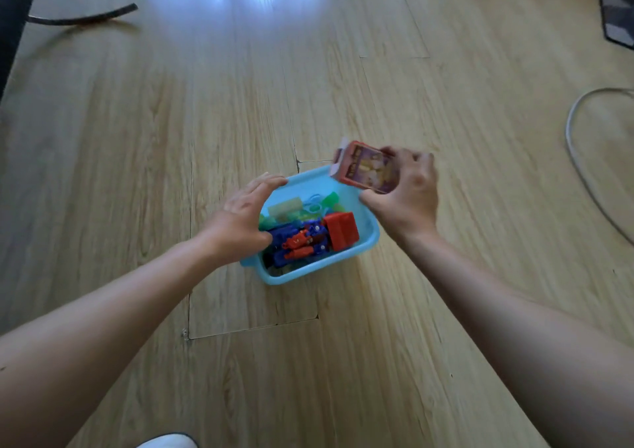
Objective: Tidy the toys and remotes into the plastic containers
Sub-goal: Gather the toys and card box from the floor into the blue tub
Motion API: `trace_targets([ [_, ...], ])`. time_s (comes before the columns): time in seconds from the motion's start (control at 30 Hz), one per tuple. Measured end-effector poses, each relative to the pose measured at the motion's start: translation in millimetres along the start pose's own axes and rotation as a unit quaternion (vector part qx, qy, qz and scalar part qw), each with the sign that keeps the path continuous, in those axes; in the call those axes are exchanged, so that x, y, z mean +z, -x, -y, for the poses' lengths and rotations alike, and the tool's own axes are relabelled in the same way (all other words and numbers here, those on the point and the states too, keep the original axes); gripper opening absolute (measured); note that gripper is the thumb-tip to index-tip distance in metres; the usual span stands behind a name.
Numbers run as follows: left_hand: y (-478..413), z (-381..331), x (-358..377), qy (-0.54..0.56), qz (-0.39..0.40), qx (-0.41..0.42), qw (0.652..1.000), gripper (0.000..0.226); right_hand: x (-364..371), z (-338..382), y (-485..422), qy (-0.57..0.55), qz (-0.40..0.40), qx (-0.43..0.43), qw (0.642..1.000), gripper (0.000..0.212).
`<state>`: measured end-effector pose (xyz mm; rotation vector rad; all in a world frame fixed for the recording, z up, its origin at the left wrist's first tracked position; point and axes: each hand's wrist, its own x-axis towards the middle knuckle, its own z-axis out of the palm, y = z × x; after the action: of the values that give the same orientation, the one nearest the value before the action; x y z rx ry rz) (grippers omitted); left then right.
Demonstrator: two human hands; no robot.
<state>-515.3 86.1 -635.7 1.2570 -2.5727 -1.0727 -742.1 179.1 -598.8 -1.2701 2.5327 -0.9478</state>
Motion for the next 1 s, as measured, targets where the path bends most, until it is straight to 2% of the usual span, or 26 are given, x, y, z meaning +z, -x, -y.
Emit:
trace_targets([
  [0.07,2,-2,3,0.06,-0.044,-0.031,0.997,0.079,8,15,2,-0.006,0.118,-0.059,0.991,0.062],
  [0.13,3,-3,2,0.144,-0.119,-0.079,0.979,0.065,15,21,5,0.036,0.257,-0.093,0.961,0.061],
  [0.2,0,0,-3,0.173,-0.167,-0.109,0.964,0.053,21,20,7,0.08,0.297,-0.118,0.944,0.056],
  [0.3,0,7,-4,0.15,-0.17,-0.114,0.967,0.042,26,18,7,0.11,0.301,-0.149,0.935,0.035],
  [0.37,3,7,3,0.168,-0.152,-0.134,0.965,0.044,31,16,10,0.1,0.303,-0.148,0.936,0.027],
  [0.4,4,5,7,0.195,-0.145,-0.159,0.957,0.047,33,14,11,0.078,0.272,-0.13,0.95,0.025],
  [0.47,7,1,17,0.258,-0.147,-0.236,0.925,0.057,35,9,11,0.039,0.146,-0.072,0.986,0.025],
  [0.53,10,-3,30,0.292,-0.152,-0.316,0.89,0.064,36,1,10,0.043,0.056,-0.002,0.998,0.03],
  [0.57,13,-6,37,0.297,-0.15,-0.342,0.879,0.063,37,-2,10,0.057,0.054,0.039,0.996,0.032],
  [0.63,20,-11,49,0.297,-0.149,-0.358,0.872,0.053,43,-11,17,0.088,0.104,0.092,0.986,0.026],
  [0.8,10,-1,42,0.307,-0.18,-0.315,0.88,0.041,53,-27,23,0.018,0.122,0.104,0.987,0.026],
  [1.0,-19,3,19,0.364,-0.226,-0.308,0.85,0.034,44,-12,11,-0.077,0.11,0.141,0.981,0.025],
])
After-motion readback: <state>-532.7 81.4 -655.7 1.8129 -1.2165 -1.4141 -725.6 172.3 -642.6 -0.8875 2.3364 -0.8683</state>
